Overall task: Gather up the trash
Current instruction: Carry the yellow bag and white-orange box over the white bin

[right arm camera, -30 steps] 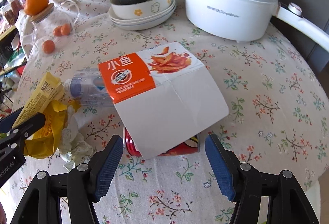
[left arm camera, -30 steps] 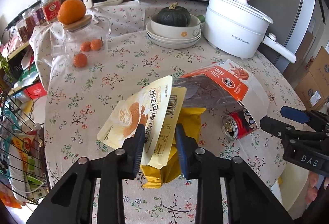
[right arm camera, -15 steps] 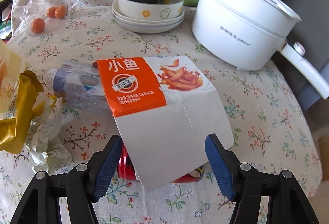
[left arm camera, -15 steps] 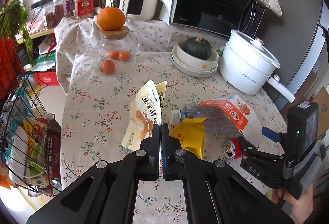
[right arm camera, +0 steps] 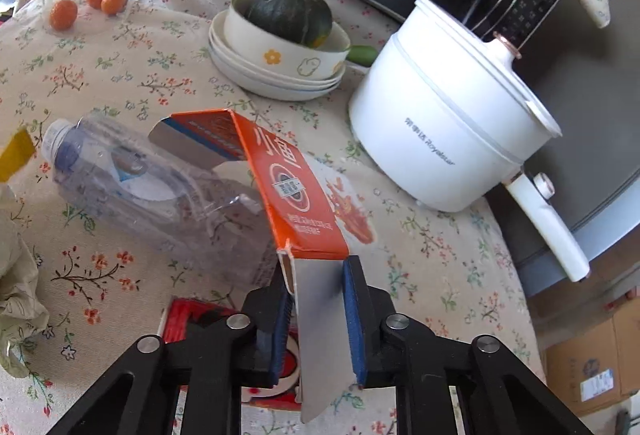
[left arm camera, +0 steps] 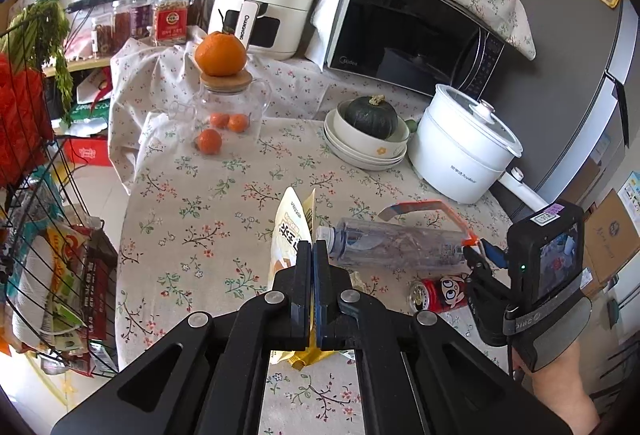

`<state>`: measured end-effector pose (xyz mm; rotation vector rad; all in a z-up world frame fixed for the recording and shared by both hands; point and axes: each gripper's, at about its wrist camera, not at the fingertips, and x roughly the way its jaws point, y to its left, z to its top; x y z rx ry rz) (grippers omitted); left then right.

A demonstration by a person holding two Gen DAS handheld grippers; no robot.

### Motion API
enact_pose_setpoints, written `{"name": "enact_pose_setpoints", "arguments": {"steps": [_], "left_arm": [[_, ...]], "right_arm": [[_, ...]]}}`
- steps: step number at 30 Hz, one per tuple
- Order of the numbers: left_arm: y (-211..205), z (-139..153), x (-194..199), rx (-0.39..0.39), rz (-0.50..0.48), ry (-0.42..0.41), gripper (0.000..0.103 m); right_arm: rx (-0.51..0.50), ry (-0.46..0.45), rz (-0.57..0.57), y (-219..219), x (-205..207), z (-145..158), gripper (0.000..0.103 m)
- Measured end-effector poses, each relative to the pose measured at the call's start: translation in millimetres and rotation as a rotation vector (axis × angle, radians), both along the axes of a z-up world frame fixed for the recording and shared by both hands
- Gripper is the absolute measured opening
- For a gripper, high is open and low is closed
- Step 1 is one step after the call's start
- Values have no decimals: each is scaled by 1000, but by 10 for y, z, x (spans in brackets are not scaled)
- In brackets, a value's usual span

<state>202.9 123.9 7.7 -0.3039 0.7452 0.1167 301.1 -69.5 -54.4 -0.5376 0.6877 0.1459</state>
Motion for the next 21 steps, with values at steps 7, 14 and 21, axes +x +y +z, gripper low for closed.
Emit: {"name": "enact_pose_setpoints", "arguments": {"steps": [7,14,21], "left_arm": [[-36,106,-126,-14,1,-46,0],[-137,237,-241,-29,-19,-100,0],[-381,367,-327,-22,-84,-144,0]], "right_arm": [[97,-44,-38,-460,-160,443,9],[137,-81,-69,-892,-475,721,7],[170,-70,-104,-1295,-761,841,7]]}}
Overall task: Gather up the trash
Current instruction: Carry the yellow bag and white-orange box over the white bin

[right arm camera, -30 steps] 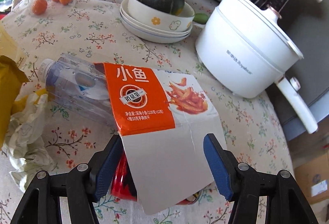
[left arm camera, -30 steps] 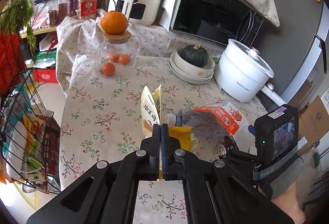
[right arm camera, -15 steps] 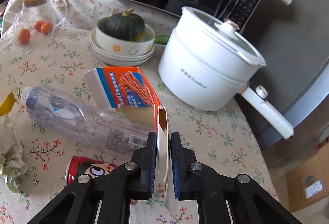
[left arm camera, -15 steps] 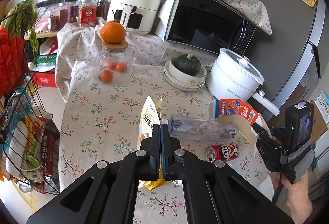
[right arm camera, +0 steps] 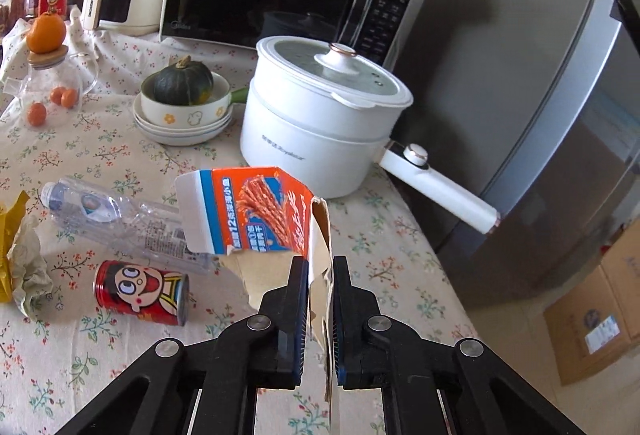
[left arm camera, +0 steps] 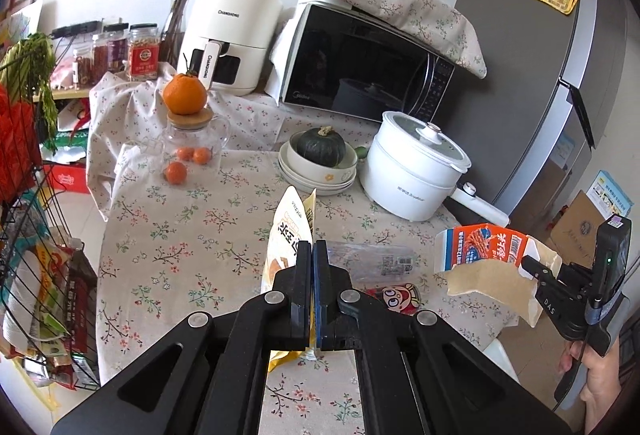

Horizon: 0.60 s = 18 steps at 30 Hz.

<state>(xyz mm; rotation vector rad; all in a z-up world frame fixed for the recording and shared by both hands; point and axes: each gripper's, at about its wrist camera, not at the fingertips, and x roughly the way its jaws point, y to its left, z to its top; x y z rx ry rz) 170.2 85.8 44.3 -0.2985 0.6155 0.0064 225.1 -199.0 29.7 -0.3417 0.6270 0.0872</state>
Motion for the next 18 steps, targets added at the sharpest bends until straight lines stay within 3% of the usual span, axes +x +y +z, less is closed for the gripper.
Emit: {"name": "enact_pose_setpoints", "arguments": {"steps": [18], "left_arm": [[-1092,-24,-195,-32,-291,10,0]], "right_arm": [[-1,38,-83,-805,-726,25,7]]}}
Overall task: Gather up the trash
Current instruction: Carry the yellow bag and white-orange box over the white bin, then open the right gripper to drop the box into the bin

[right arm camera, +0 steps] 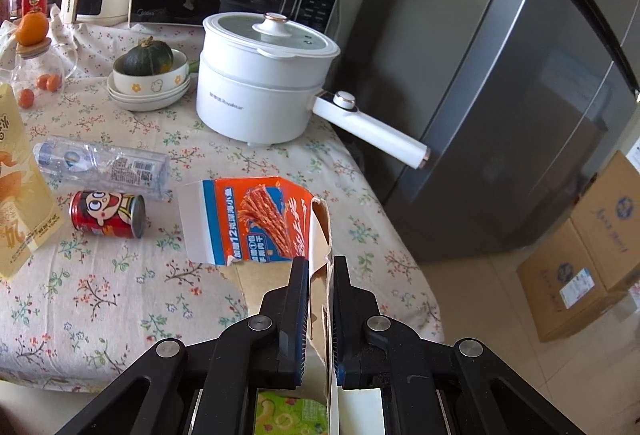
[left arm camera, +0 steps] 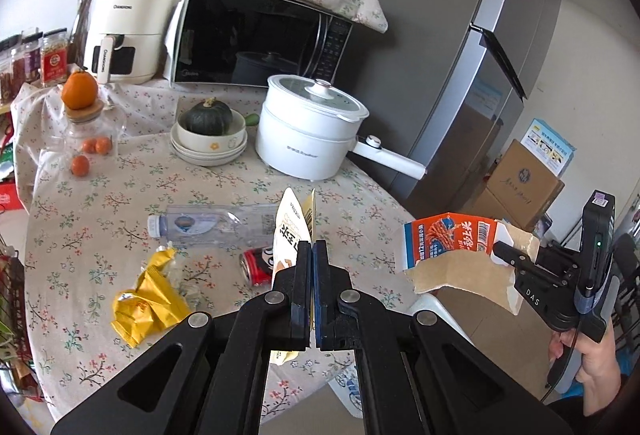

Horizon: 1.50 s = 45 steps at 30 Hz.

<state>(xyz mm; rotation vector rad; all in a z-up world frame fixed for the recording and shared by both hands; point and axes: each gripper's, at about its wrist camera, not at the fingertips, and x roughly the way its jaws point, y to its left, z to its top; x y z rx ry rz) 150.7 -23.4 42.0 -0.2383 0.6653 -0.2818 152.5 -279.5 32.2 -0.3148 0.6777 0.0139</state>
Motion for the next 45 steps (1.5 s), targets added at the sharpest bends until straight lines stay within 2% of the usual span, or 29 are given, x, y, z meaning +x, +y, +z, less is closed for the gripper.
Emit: {"name": "enact_pose_setpoints", "arguments": {"steps": [10,23,25,27,28,32,40,45], "left_arm": [[-591,-230,-125,59,-148,41,0],[-1099,-538,-316,124,-273,78,0],[-1167,-569,-325,134,-291,78,0],[-1245,-601,-318,138,-308,81,0],[-1283,-617,-318,139,-314,81,0],[-1431,-664,-302,124,-338,90,0],[-1759,-645,-320,92,-400,80,0],[-1978,-642,-314,58,-447,84,0]], "right_arm": [[19,127,-30,-489,-305,-198,7],[65,368,-7,-668,-316,-801,8],[90,393,-19,-712,-274,-887,10],[144,423,-44,-785,-211,-948,19],[173,437,-58,-826,-179,-972,20],[192,436,-96,-929,-171,-985,48],[142,434,-120,-1095,-273,-1035,50],[157,437,-151,-1287,-311,-1060,50]]}}
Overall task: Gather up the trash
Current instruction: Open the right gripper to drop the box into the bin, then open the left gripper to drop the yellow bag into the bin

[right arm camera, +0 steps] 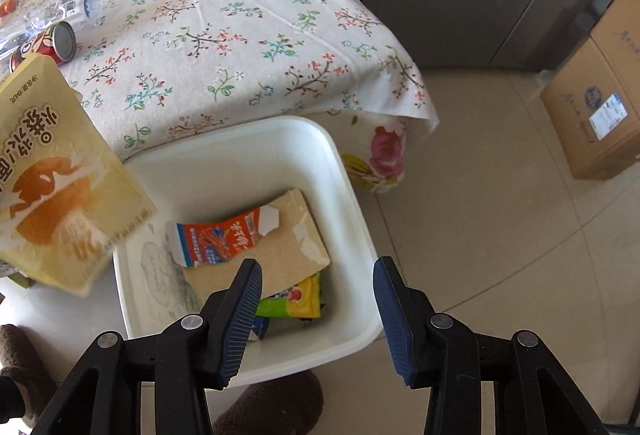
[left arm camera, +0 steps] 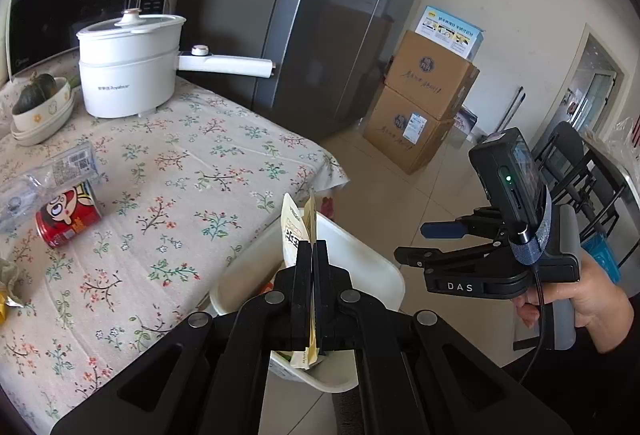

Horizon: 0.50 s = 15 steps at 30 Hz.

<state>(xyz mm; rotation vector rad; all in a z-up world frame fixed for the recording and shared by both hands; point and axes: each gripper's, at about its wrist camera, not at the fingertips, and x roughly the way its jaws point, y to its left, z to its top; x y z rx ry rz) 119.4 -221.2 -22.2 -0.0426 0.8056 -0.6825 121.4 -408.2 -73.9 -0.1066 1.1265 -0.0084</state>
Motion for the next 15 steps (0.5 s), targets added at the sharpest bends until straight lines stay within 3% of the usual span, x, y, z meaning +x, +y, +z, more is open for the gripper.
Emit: {"name": "enact_pose_setpoints", "arguments": {"steps": [11,14,15], "left_arm": [[-366,-301,196,53,-39,19,0],[-354,-424,280,106,-15,51,4],[-334,-450,298,126,-5,58,13]], "right_arm": [[-3,10,-81,-261,-80,-28,50],[-4,-11,-104,-295,-111,17,59],[2,-16,-112,-302,-122,31,63]]}}
